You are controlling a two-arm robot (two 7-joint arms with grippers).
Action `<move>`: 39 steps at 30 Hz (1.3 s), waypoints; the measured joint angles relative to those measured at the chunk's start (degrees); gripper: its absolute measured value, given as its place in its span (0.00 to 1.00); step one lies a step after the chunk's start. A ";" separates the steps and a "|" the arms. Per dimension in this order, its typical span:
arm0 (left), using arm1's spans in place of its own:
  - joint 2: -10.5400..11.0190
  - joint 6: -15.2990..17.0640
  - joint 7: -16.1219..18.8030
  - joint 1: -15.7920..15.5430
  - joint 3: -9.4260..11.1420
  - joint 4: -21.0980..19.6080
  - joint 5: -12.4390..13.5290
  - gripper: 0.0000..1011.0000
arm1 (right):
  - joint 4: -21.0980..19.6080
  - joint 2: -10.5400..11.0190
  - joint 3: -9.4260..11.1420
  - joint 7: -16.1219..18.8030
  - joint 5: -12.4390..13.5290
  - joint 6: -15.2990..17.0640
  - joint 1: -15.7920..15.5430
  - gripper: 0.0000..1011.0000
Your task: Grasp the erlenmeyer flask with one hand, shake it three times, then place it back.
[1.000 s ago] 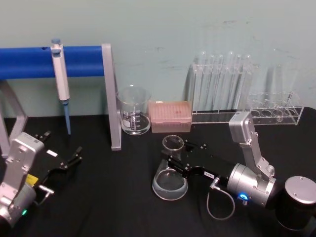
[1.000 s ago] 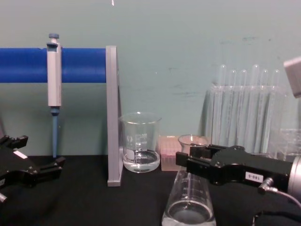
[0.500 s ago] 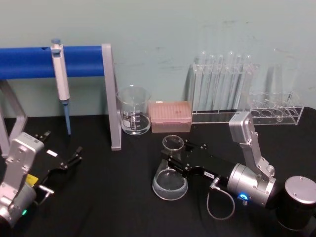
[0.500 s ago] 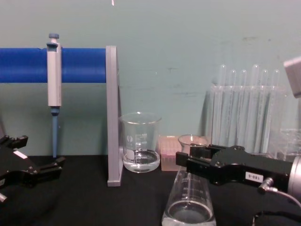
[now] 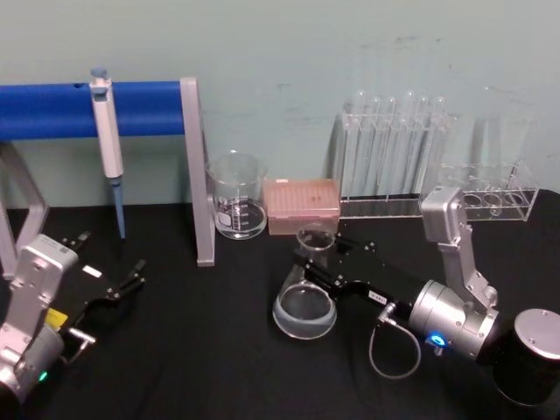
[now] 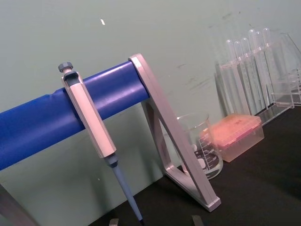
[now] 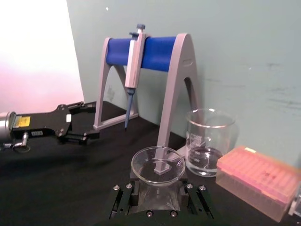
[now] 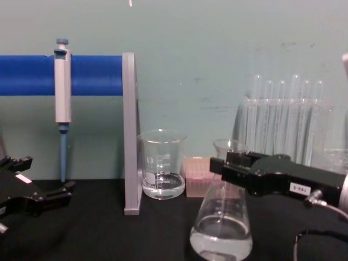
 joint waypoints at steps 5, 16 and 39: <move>0.00 0.00 0.00 0.00 0.00 0.00 0.00 0.99 | -1.94 0.26 1.00 -1.56 0.10 0.00 -0.86 0.45; 0.00 0.00 0.00 0.00 0.00 0.00 0.00 0.99 | -6.31 0.25 3.92 -7.75 -1.54 0.71 -3.23 0.45; 0.00 0.00 0.00 0.00 0.00 0.00 0.00 0.99 | -10.50 -2.59 10.22 -17.56 -6.79 0.72 -7.81 0.45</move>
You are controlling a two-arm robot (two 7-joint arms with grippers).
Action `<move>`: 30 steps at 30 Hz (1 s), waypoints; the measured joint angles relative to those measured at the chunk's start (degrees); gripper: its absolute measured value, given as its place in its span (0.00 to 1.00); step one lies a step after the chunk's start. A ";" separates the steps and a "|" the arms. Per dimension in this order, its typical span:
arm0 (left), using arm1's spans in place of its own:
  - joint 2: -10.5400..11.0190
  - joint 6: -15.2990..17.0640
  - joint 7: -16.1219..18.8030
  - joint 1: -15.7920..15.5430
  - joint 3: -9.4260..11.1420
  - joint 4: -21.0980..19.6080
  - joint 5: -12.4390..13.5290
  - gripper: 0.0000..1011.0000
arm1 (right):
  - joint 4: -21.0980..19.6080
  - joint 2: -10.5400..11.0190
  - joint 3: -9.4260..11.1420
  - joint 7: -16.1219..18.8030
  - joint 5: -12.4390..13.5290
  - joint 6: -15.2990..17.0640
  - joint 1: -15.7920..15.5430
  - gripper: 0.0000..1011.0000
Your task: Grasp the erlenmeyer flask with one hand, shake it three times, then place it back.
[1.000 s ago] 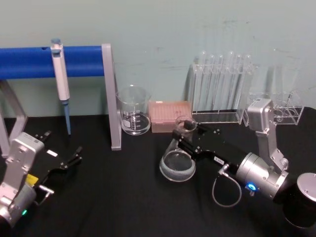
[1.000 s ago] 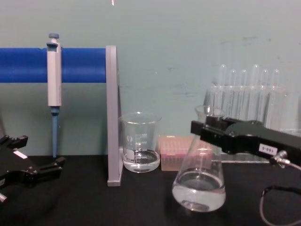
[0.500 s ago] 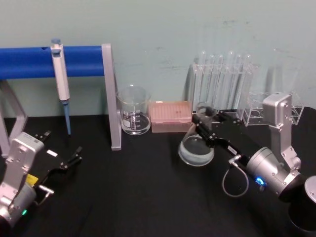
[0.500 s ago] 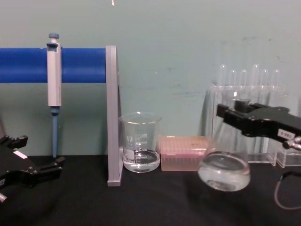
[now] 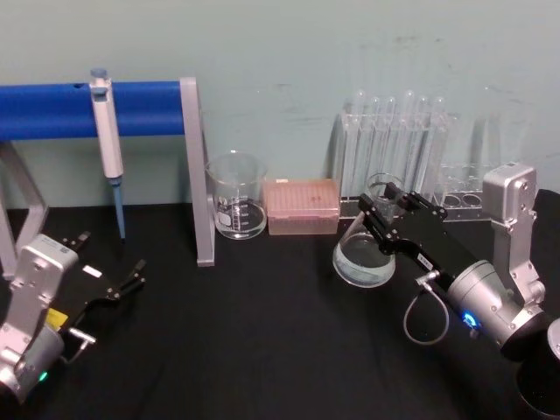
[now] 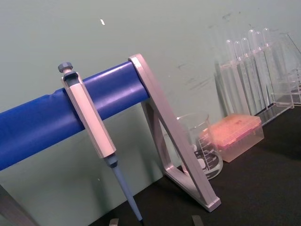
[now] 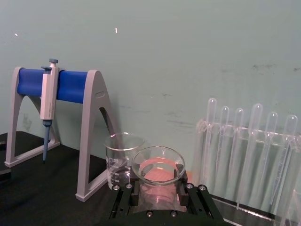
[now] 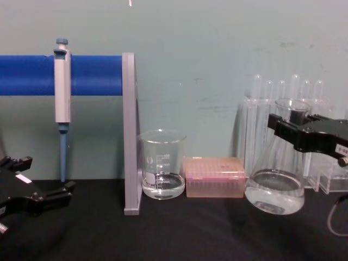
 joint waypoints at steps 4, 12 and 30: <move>0.00 0.00 0.00 0.00 0.00 0.00 0.00 0.99 | -0.01 -0.39 0.34 0.52 -0.17 0.47 -0.13 0.45; 0.00 0.00 0.00 0.00 0.00 0.00 0.00 0.99 | 0.27 -0.64 -0.38 4.31 -0.12 1.53 0.15 0.45; 0.00 0.00 0.00 0.00 0.00 0.00 0.00 0.99 | 1.00 1.75 -7.31 16.31 2.37 0.34 3.38 0.45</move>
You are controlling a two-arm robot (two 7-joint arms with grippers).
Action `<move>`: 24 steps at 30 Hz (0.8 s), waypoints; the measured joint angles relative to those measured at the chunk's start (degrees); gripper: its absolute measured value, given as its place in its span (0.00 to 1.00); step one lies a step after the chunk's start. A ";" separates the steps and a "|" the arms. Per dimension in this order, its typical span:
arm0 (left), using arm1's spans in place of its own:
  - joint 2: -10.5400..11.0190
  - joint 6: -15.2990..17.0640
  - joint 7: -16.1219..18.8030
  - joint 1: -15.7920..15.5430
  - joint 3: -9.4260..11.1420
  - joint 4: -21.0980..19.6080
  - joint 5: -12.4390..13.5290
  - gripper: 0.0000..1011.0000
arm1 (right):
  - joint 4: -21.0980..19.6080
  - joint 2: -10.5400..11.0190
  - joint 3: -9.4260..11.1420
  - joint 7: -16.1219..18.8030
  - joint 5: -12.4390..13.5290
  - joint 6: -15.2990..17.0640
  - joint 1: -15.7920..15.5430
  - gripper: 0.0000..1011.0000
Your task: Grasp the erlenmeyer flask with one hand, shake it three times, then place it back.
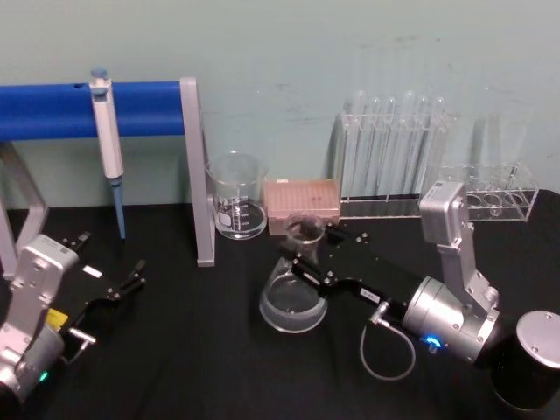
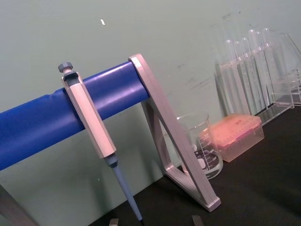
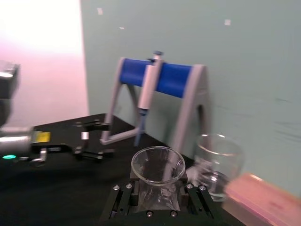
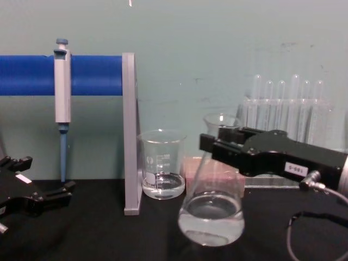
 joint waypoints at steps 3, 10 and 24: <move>0.00 0.00 0.00 0.00 0.00 0.00 0.00 0.99 | 0.25 0.38 -1.22 2.17 0.74 -0.54 0.61 0.45; 0.00 0.00 0.00 0.00 0.00 0.00 0.00 0.99 | 0.54 1.10 -3.30 5.26 2.11 -1.11 1.57 0.45; 0.00 0.00 0.00 0.00 0.00 0.00 0.00 0.99 | 1.54 1.85 -5.33 5.71 3.82 -1.81 2.85 0.45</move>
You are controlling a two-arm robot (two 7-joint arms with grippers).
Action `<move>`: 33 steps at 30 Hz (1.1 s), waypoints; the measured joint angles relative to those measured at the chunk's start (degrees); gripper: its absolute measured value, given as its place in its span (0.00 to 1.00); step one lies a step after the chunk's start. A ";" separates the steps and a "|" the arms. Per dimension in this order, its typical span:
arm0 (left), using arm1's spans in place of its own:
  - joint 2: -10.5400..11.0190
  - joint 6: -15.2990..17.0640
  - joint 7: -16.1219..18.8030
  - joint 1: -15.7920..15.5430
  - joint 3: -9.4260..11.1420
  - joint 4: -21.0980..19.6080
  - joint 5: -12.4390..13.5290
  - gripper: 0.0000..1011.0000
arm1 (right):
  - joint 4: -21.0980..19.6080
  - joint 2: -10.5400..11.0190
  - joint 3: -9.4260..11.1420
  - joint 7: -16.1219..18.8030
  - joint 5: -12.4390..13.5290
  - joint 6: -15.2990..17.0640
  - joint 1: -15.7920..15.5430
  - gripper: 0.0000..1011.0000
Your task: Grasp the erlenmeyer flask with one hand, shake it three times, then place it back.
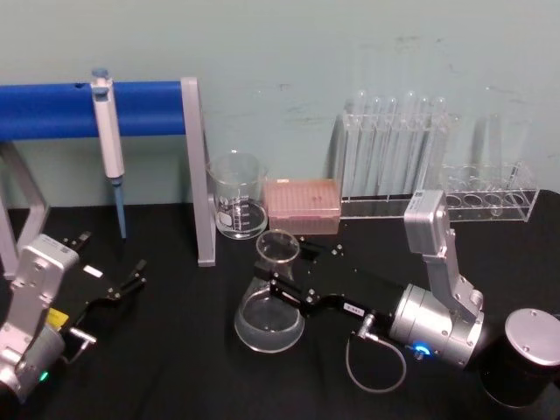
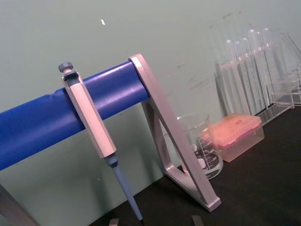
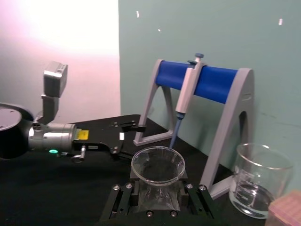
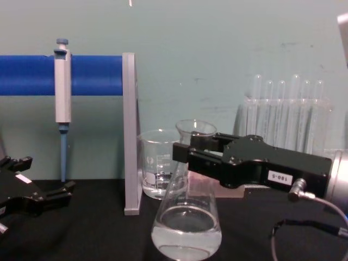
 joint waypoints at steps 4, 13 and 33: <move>0.00 0.00 0.00 0.00 0.00 0.00 0.00 0.99 | 0.02 -0.04 0.22 -2.22 0.04 -0.39 -0.12 0.45; 0.00 0.00 0.00 0.00 0.00 0.00 0.00 0.99 | -0.82 -1.03 3.12 -10.70 -2.46 -1.25 -2.19 0.45; 0.00 0.00 0.00 0.00 0.00 0.00 0.00 0.99 | -3.04 -5.24 13.71 -31.27 -9.67 -0.99 -8.11 0.45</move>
